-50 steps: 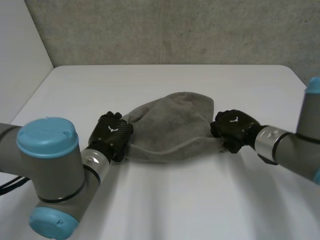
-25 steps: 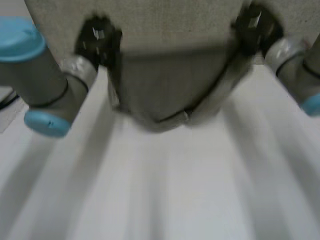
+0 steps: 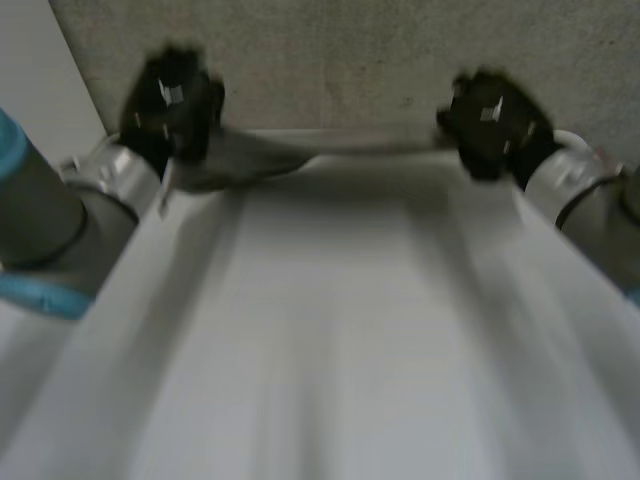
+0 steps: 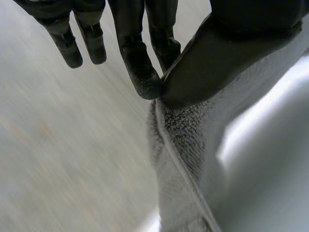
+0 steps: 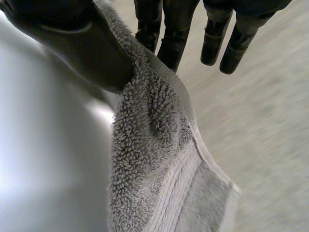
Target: Fold the towel.
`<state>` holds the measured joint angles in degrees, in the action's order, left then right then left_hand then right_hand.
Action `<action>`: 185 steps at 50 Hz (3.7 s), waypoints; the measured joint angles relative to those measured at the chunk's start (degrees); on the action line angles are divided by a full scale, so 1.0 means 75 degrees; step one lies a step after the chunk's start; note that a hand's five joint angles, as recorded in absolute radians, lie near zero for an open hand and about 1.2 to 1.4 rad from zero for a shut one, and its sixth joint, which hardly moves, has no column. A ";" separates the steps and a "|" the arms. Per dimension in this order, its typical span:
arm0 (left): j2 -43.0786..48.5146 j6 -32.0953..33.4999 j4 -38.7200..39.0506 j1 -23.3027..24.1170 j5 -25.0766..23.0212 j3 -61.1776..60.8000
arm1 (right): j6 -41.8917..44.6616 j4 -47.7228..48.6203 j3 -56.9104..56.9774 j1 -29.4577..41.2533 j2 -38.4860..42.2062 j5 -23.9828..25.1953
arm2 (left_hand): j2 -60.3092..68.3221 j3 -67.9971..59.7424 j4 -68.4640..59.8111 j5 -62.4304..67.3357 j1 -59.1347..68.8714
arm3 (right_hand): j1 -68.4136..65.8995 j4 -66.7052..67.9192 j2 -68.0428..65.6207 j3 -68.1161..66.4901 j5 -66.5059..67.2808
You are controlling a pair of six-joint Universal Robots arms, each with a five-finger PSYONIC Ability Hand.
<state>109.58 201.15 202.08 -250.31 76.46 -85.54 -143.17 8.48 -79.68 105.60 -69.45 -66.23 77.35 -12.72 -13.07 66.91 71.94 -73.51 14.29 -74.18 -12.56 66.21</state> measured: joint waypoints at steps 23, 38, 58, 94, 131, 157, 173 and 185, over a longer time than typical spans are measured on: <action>0.1287 0.1377 -0.0052 0.0593 0.0573 -0.2163 | 0.0837 -0.0039 -0.1940 0.0023 0.0720 -0.0362 | 0.0000 0.0001 -0.0001 0.0002 0.0000 | 0.2479 0.0000 0.2546 0.0000 -0.2465; 0.0950 0.1311 0.0042 0.0599 0.1595 -0.2209 | -0.0265 -0.0041 -0.1975 -0.0100 0.0740 -0.0784 | -0.1682 0.0001 -0.0001 -0.1631 -0.0944 | 0.8040 0.0000 0.8092 0.0000 -0.8377; 0.0865 0.1036 0.0091 0.0591 0.1718 -0.2210 | -0.1684 -0.0064 -0.1913 -0.0489 0.1231 -0.0652 | -0.2051 0.0001 -0.0001 -0.2009 -0.1368 | 0.7038 -0.0001 0.7088 0.0001 -0.7306; 0.0890 0.1051 0.0090 -0.0007 0.1890 -0.2247 | 0.1960 -0.2051 -0.1194 -0.0985 0.1344 0.0090 | -0.2103 0.0001 -0.0001 -0.2011 -0.1368 | 0.3898 -0.0001 0.4068 0.0001 -0.4282; 0.0875 0.1025 0.0132 0.0043 0.1923 -0.2164 | 0.1681 -0.1597 -0.2265 -0.1468 0.0640 0.0481 | -0.2879 0.0001 -0.0001 -0.2829 -0.2169 | 0.0725 -0.0001 0.0814 0.0001 -0.0986; 0.0965 0.0501 0.0165 0.0005 0.1910 -0.2153 | 0.0887 -0.1491 -0.2257 -0.1399 0.0876 0.0511 | -0.6052 0.0001 -0.0001 -0.6188 -0.5355 | 0.1951 -0.0001 0.1970 0.0001 -0.2341; 0.1059 -0.0493 0.0174 0.0107 0.1947 -0.1932 | 0.0891 -0.1175 -0.2306 -0.1453 0.0925 0.0486 | -0.6053 0.0001 -0.0001 -0.6214 -0.5355 | -0.0101 -0.0001 0.0037 0.0001 -0.0030; 0.1665 -0.0685 0.0175 0.0188 0.2417 -0.1485 | 0.0762 -0.1147 -0.2281 -0.1600 0.0839 0.0443 | -0.6053 0.0001 -0.0001 -0.6143 -0.5355 | -0.0103 0.0000 0.0037 0.0001 -0.0021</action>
<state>122.07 196.01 203.40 -248.91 94.59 -96.68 -137.46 -0.12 -96.80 93.59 -63.16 -62.91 31.95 -12.71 -13.08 20.83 31.77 -74.27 14.29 -73.90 -12.55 66.05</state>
